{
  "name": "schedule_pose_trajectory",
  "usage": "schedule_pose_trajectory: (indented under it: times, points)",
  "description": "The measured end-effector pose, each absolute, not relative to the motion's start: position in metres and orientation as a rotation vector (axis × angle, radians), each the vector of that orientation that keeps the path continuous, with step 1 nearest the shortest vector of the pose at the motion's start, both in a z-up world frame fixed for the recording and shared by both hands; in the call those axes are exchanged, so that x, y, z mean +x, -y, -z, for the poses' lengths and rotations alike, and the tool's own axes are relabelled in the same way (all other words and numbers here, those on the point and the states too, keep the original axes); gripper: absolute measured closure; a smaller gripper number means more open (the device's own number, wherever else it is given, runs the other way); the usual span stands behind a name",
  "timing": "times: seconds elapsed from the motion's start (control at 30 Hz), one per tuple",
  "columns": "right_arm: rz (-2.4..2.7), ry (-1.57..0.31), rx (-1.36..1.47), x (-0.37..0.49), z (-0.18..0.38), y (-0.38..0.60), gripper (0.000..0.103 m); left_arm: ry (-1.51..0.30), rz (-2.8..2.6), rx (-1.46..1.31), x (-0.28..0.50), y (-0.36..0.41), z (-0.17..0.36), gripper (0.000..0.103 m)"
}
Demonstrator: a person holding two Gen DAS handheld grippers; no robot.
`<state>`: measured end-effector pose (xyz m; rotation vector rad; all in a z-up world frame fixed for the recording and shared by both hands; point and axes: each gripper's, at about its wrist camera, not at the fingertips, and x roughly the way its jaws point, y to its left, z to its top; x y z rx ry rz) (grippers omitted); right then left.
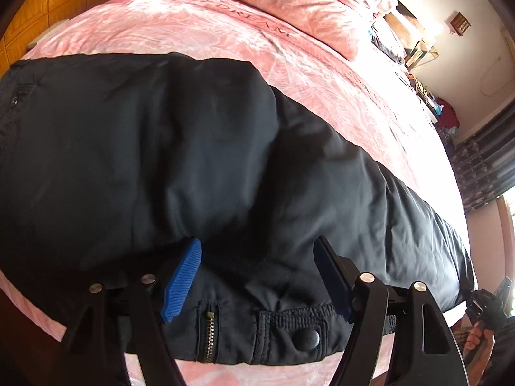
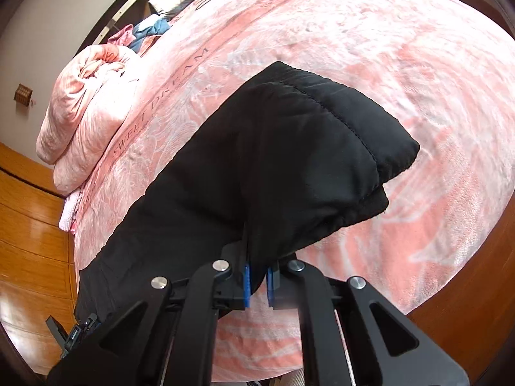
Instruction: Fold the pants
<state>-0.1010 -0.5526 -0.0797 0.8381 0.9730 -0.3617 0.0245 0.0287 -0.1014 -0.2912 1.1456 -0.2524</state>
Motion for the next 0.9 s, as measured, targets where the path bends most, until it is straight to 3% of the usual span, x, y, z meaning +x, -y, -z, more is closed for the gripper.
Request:
schedule_pose_trajectory:
  times: [0.07,0.17,0.6,0.9]
  points:
    - [0.393,-1.008,0.834,-0.103,0.089,0.554,0.097,-1.143,0.254,-0.250,0.025,-0.016,0.104,0.021]
    - [0.417,-1.033,0.755,-0.097,0.084,0.545,0.097,-1.136,0.253,-0.205,0.023,-0.008,0.098,0.021]
    - [0.180,-0.855,0.120,-0.030,-0.033,0.370,0.094,-1.105,0.255,-0.129,-0.007,0.001,0.056,0.013]
    - [-0.138,-0.915,-0.174,0.008,-0.001,0.219,0.095,-1.108,0.148,-0.224,-0.003,-0.041,0.057,0.013]
